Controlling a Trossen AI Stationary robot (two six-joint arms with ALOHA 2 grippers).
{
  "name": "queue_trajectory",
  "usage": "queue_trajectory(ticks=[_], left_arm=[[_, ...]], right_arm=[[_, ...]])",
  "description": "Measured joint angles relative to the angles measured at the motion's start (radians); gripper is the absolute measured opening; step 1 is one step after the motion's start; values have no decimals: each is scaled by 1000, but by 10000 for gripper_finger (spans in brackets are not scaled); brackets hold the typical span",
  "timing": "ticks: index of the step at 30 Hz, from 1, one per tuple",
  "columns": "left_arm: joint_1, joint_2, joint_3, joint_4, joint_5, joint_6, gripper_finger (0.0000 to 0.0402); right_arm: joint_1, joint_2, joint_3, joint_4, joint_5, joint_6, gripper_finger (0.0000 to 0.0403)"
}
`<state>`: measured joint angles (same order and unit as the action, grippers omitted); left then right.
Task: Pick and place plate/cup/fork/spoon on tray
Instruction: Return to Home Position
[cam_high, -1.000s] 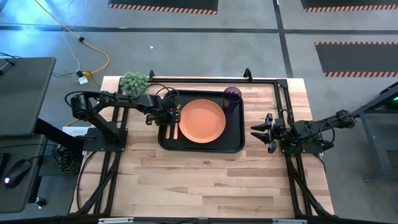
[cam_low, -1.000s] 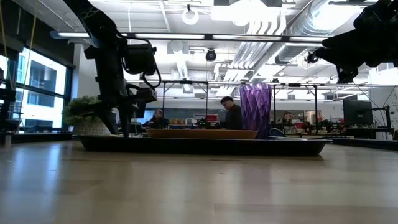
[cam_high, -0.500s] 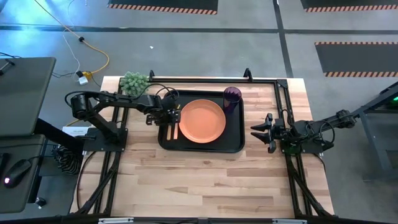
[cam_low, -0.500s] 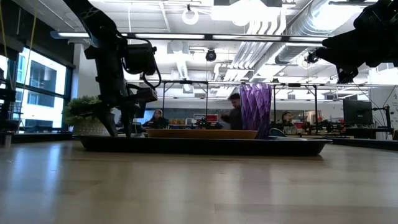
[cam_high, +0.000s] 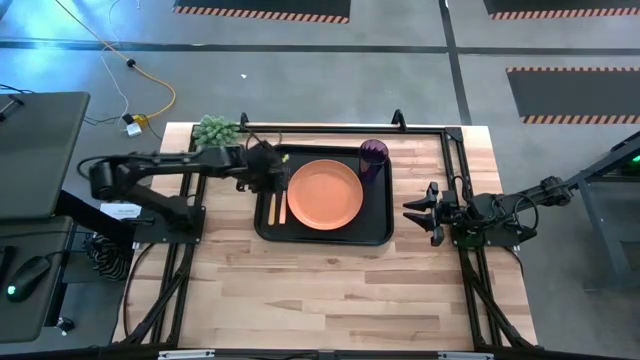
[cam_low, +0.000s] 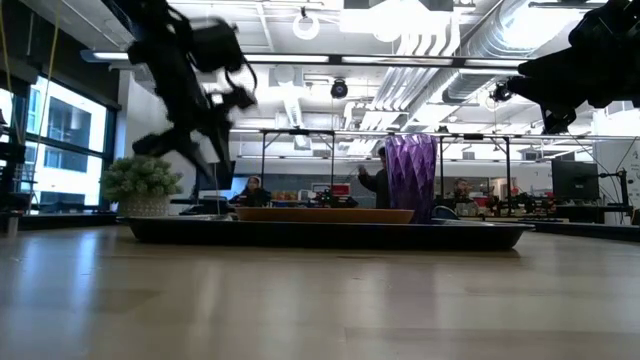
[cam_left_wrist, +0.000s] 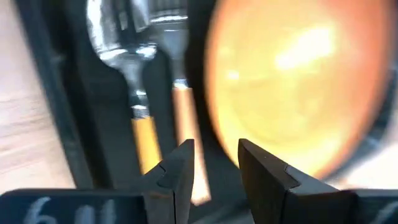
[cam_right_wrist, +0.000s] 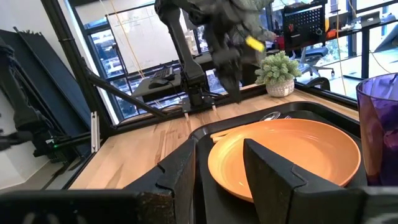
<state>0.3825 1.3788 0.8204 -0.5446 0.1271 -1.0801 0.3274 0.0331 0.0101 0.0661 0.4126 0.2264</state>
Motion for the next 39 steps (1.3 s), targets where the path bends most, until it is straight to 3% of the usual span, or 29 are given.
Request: queue_trajectory(ticks=[8, 14, 23, 31, 39], left_arm=[[-57, -277, -1, 91, 9, 205, 115], [-195, -455, -67, 249, -14, 511, 115], [-405, -779, -344, 482, -14, 687, 115], [-425, -1017, -537, 506, 75, 754, 115], [-424, -1148, -742, 766, 81, 875, 115]], right_arm=[[0, 0, 0, 0, 0, 0, 126], [0, 0, 0, 0, 0, 0, 126], [0, 0, 0, 0, 0, 0, 126], [0, 0, 0, 0, 0, 0, 126], [0, 0, 0, 0, 0, 0, 126]])
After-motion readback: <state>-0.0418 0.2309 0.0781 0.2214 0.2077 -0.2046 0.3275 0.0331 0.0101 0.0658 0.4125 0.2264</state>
